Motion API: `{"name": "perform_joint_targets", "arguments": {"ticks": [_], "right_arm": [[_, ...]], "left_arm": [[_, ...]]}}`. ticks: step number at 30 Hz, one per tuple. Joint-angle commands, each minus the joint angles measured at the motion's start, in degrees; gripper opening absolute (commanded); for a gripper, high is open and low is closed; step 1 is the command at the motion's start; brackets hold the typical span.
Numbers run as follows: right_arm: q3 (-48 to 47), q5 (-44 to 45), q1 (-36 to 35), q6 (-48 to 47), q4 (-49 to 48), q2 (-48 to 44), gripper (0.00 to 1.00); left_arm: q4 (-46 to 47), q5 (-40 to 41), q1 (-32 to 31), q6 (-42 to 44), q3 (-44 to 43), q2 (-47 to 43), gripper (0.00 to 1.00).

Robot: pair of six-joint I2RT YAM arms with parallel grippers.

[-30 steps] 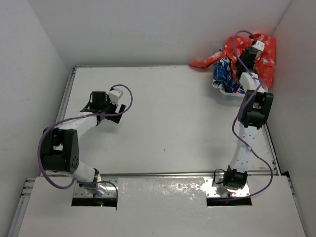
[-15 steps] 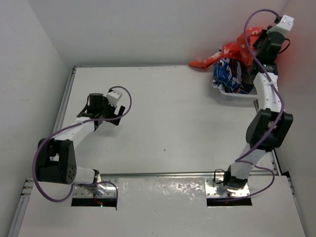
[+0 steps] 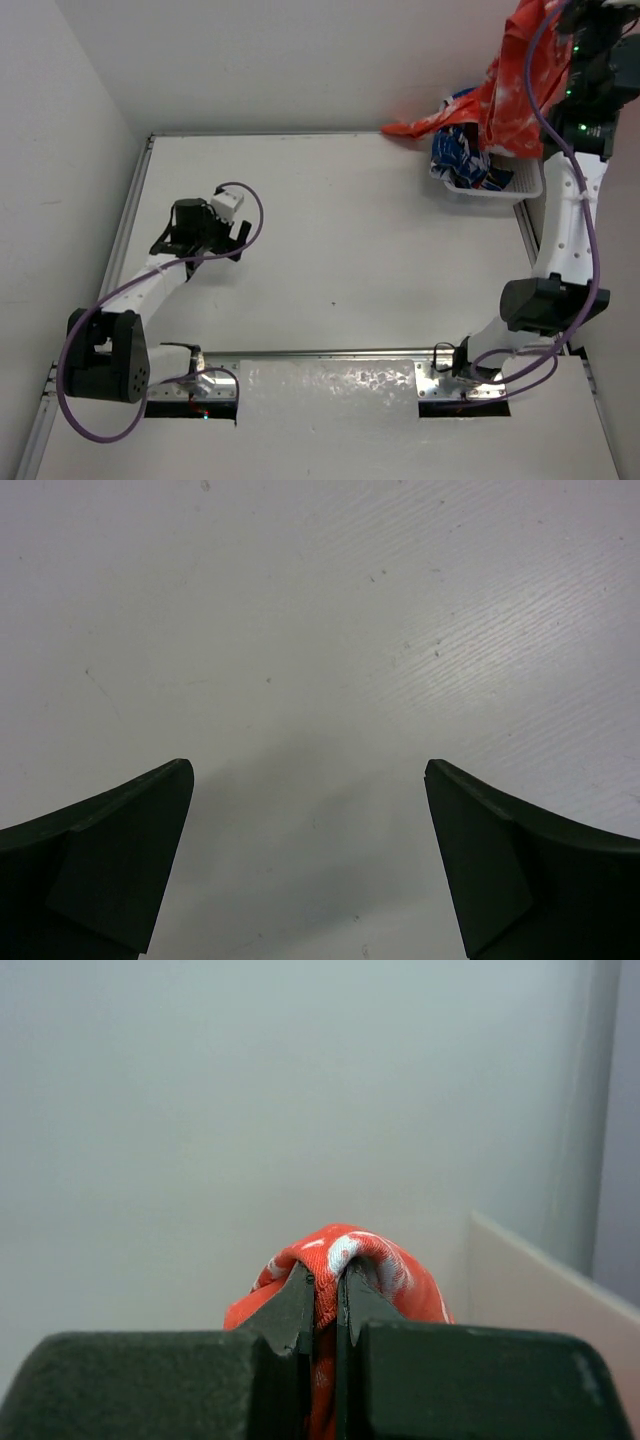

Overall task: Fold and stack the trousers
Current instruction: Move the trousers to the center of the board

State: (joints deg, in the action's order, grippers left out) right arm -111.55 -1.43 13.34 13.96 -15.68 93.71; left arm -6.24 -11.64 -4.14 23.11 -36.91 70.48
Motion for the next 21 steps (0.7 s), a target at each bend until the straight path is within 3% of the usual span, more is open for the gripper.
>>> {"name": "perform_joint_targets", "arguments": {"ticks": [1, 10, 16, 18, 21], "right_arm": [[-9.5, -8.0, -0.3, 3.6, -20.0, -8.8, 0.0], [-7.3, -14.1, -0.3, 19.2, -32.0, -19.4, 0.0], [-7.0, -16.4, -1.5, 37.4, -30.7, -12.2, 0.0], [-5.7, -17.4, -10.3, 33.2, -25.8, -10.8, 0.0], [-6.3, -17.8, -26.2, 18.2, -15.6, -7.2, 0.0]], "left_arm": [[4.1, -1.2, 0.3, -2.4, 1.2, -3.3, 0.99], [7.6, 1.5, 0.2, -7.4, 4.3, -7.6, 0.99], [7.8, 3.7, 0.3, -8.8, 3.2, -8.0, 0.99], [7.7, 4.3, 0.3, -8.9, 2.5, -7.7, 0.99], [7.3, 5.0, 0.5, -9.3, 0.9, -7.2, 1.0]]}}
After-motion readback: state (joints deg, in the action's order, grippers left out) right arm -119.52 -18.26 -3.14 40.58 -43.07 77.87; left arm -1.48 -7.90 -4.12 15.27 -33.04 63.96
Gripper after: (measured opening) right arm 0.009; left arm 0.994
